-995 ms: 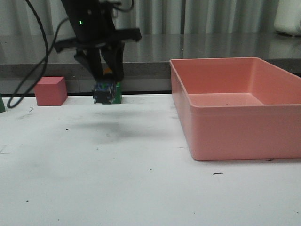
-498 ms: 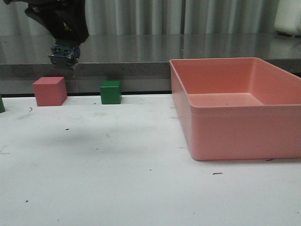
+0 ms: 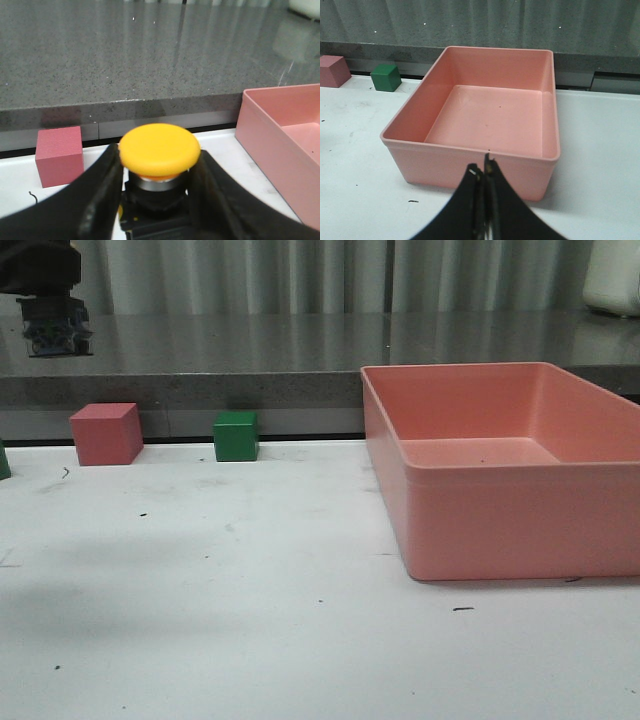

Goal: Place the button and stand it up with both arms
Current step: 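Lift the button with the left gripper and move it toward the red cube, then lower the button upright onto the table, release and raise the left gripper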

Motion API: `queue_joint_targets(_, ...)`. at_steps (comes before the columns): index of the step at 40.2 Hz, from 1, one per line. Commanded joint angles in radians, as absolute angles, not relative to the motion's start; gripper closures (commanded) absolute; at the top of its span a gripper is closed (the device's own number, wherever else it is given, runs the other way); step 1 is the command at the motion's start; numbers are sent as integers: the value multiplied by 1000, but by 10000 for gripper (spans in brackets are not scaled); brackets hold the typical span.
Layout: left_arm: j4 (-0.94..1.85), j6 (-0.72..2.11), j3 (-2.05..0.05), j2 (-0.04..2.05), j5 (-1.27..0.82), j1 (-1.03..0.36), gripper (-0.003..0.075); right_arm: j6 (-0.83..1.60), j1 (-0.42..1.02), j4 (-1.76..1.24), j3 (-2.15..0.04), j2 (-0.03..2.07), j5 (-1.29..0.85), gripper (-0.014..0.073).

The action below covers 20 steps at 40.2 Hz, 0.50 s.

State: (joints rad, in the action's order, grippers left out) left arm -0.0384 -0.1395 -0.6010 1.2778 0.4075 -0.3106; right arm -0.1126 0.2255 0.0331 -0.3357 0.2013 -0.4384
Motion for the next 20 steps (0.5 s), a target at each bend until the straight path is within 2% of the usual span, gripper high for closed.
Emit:
queue_joint_targets(1,-39,-144,-550,1269,695,-309,624,-106,222,42,-364,211,-354,660)
queue_joint_targets(13,-39,-142,-500,1473,824,-307,624,-106,222,42,-364,211,-354,660)
queue_joint_targets(20,-39,-137,-498,1652,1029,-307,624,-106,222,42,-364,211,-354,660)
